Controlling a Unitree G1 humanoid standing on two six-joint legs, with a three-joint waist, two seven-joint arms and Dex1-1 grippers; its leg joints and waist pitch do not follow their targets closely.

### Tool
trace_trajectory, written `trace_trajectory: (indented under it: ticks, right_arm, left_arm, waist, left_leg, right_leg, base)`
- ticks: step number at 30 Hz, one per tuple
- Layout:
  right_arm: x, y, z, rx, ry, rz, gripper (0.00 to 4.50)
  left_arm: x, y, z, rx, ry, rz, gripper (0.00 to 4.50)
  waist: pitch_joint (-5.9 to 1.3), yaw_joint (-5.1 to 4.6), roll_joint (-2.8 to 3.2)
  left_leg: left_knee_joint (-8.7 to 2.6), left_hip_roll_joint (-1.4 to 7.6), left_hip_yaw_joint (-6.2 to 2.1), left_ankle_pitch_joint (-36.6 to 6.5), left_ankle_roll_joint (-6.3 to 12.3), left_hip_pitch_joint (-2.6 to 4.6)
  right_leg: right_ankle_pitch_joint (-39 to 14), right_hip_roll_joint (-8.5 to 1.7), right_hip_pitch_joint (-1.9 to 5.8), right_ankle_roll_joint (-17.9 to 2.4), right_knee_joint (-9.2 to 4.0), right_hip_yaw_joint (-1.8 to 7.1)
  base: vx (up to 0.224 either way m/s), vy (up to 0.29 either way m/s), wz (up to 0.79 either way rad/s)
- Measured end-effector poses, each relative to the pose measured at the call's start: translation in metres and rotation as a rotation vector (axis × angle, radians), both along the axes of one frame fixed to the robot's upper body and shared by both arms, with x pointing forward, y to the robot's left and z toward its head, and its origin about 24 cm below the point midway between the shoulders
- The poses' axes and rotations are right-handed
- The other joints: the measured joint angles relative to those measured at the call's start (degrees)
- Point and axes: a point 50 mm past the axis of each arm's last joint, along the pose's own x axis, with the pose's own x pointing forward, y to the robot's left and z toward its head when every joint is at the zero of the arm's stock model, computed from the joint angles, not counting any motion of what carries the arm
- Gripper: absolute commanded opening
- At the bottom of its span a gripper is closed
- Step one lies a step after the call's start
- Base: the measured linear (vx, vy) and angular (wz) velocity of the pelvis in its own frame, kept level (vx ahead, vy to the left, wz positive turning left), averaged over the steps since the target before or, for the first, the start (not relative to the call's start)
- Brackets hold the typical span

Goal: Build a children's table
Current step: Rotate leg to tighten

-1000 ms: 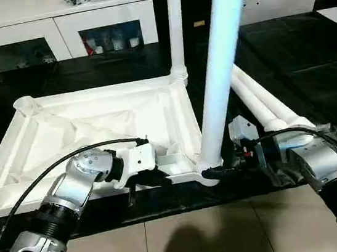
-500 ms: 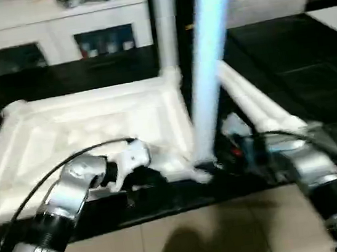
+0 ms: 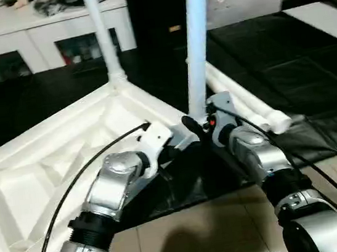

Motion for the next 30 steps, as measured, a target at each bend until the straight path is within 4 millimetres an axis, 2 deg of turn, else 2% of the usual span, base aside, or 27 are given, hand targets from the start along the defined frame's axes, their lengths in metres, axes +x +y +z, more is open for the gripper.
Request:
trace_trajectory:
  ticks: [4,9,12,15,18,21,25,28,30]
  right_arm:
    - [-0.009,-0.02,-0.001,0.006,-0.037,0.084,4.16]
    - [-0.024,-0.048,-0.005,-0.06,-0.054,0.215,4.44]
    - [-0.029,-0.063,0.003,-0.097,-0.08,0.293,4.44]
    - [-0.035,-0.073,0.019,-0.151,-0.136,0.439,4.44]
    - [-0.038,-0.075,0.029,-0.186,-0.159,0.549,4.44]
    - [-0.044,-0.073,0.03,-0.203,-0.139,0.667,4.44]
    - [-0.05,-0.067,0.025,-0.234,-0.113,0.794,4.44]
    - [-0.054,-0.063,0.022,-0.23,-0.087,0.855,4.08]
    - [-0.055,-0.062,0.02,-0.22,-0.062,0.883,4.06]
  left_arm:
    - [0.001,0.002,0.001,0.014,-0.025,-0.022,0.0]
    - [0.0,0.012,0.001,0.034,-0.056,-0.092,0.0]
    - [-0.002,0.023,0.001,0.05,-0.062,-0.168,0.0]
    - [-0.008,0.029,0.002,0.068,-0.06,-0.303,0.0]
    - [-0.012,0.035,0.002,0.084,-0.053,-0.391,0.0]
    - [-0.015,0.041,0.003,0.111,-0.049,-0.49,0.0]
    - [-0.017,0.046,0.004,0.121,-0.038,-0.578,0.0]
    - [-0.019,0.048,0.004,0.12,-0.019,-0.625,0.0]
    - [-0.02,0.048,0.003,0.12,-0.01,-0.653,0.0]
  waist:
    - [0.01,0.83,0.37]
    - [0.01,1.35,0.44]
    - [0.03,1.41,0.48]
    - [0.03,1.77,0.47]
    - [0.02,2.35,0.46]
    - [0.01,3.05,0.49]
    - [-0.01,3.13,0.51]
    - [-0.02,3.2,0.49]
    - [-0.02,3.3,0.47]
  left_leg:
    - [-0.19,0.0,-0.11,-0.01,0.04,-0.36]
    - [-0.23,0.08,-0.14,0.02,0.06,-0.53]
    - [-0.18,0.08,-0.16,0.01,0.05,-0.51]
    - [-0.11,0.05,-0.2,-0.01,0.05,-0.47]
    - [-0.1,0.04,-0.22,-0.01,0.05,-0.46]
    - [-0.09,0.05,-0.21,-0.01,0.05,-0.43]
    - [-0.07,0.04,-0.2,-0.01,0.03,-0.41]
    - [-0.07,0.04,-0.2,-0.01,0.03,-0.42]
    - [-0.07,0.04,-0.2,-0.01,0.03,-0.42]
  right_leg:
    - [0.18,0.03,-0.09,-0.26,0.05,-0.08]
    - [0.17,0.1,-0.29,-0.25,0.08,-0.17]
    - [0.18,0.1,-0.3,-0.25,0.05,-0.17]
    - [0.18,0.08,-0.31,-0.25,0.01,-0.16]
    - [0.18,0.08,-0.26,-0.26,0.02,-0.16]
    - [0.18,0.08,-0.24,-0.25,0.05,-0.15]
    - [0.18,0.07,-0.24,-0.26,0.05,-0.13]
    - [0.18,0.07,-0.24,-0.26,0.06,-0.13]
    - [0.18,0.06,-0.24,-0.26,0.06,-0.12]
  base:
    - [0.0,0.0,0.0]
    - [0.0,0.0,0.0]
    - [0.0,0.0,0.0]
    - [0.0,0.0,0.0]
    - [0.0,0.0,0.0]
    - [0.0,0.0,0.0]
    - [0.0,0.0,0.0]
    - [0.0,0.0,0.0]
    - [0.0,0.0,0.0]
